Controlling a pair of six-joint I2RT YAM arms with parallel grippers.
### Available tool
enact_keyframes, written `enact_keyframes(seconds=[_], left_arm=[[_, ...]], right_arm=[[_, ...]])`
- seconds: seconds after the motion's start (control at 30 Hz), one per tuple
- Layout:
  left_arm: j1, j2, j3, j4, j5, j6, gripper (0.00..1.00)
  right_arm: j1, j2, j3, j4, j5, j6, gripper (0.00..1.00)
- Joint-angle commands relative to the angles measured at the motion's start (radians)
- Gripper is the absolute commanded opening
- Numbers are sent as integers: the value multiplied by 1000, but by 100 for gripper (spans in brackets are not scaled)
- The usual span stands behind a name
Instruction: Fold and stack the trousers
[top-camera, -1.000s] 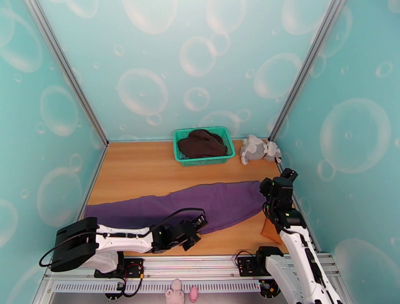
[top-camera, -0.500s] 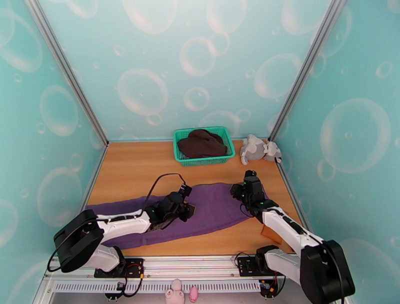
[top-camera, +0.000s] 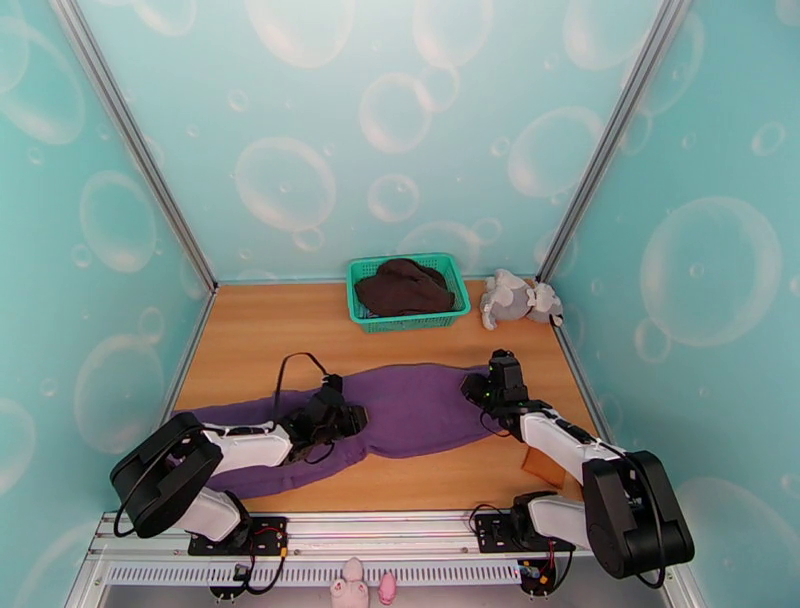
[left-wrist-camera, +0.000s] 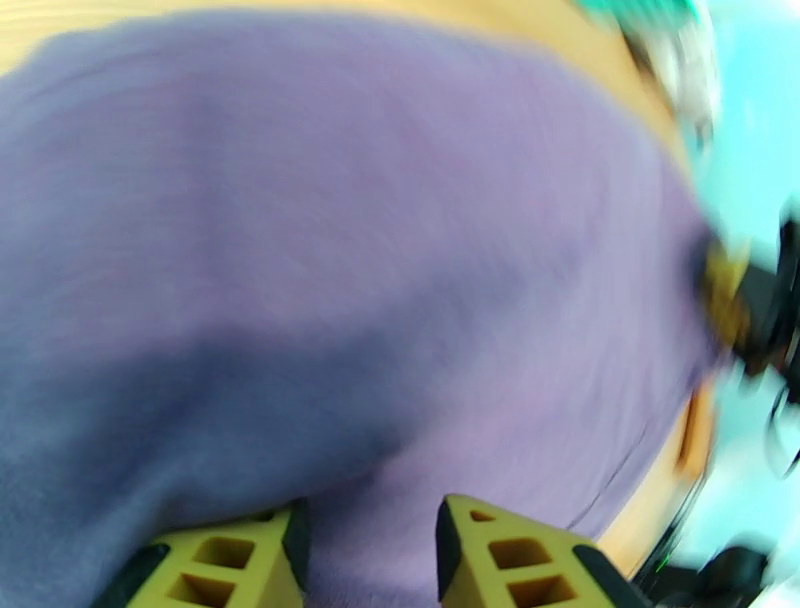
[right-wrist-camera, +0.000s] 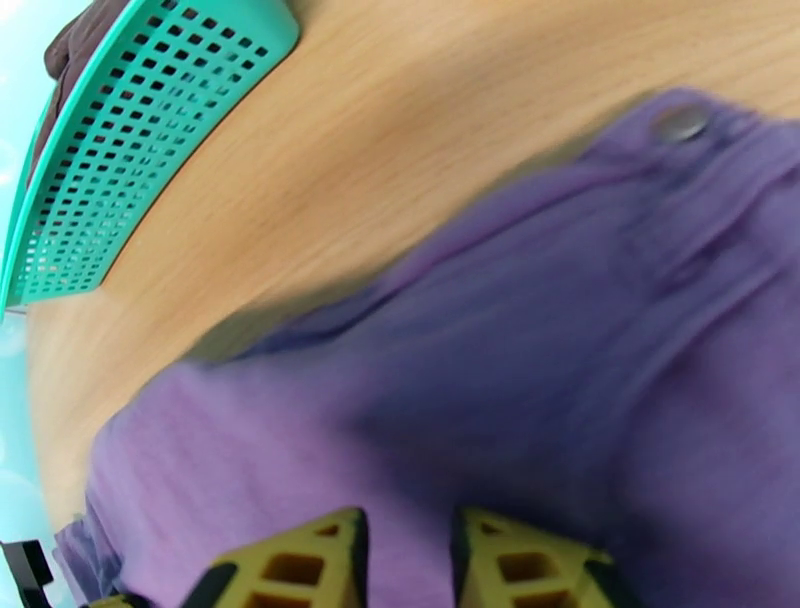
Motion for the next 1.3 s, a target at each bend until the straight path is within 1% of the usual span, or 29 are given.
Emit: enact_keyframes(seconds=[0.0,0.07,0.2,0.27,0.3,0.37,0.47,0.53,0.6,0.7,0.77,0.83,0.93,1.07,1.17,1.27], left_arm=[[88,-15,-116,-221,-123,-74,41],[116,-78,-119,-242,-145,-55,41],[119,-198,-87,-320,-201,-5,41],[115,-264,-73,-315,-155,73,41],[109,-300,-61,-317,-128,107,41],[79,-359,-39,-317,-104,161,41],[-30,-400,-1,-276,-99,244,40],[-110,-358,37,-233,-93,287,41],[-150,-282,75,-203,-70,319,41],[-172,-168,120,-141,-31,339,41],[-181,-100,148,-100,-19,334,41],[-193,-32,185,-94,-35,332,41],[-202,68,238,-130,-76,312,41],[-196,164,253,-163,-91,245,41],[-197,199,234,-134,-66,229,41],[-200,221,222,-120,-56,216,41]], right_arm=[[-6,-40,-1,-4,-17,-28,31],[-6,-58,-1,-9,3,-45,31],[-10,-67,50,-99,13,-100,31],[4,-105,53,-99,-33,-106,31],[21,-134,49,-101,-31,-92,31],[61,-186,50,-157,28,-55,31],[70,-267,13,-271,105,28,32],[50,-340,-44,-307,106,77,33],[28,-405,-92,-334,92,107,34],[15,-469,-134,-370,94,131,36],[-1,-498,-174,-356,63,148,37],[-19,-523,-210,-335,47,169,38],[-40,-561,-268,-258,37,197,40],[-101,-528,-328,-141,-82,218,41],[-111,-466,-340,-107,-104,210,42],[-117,-455,-346,-63,-136,212,41]])
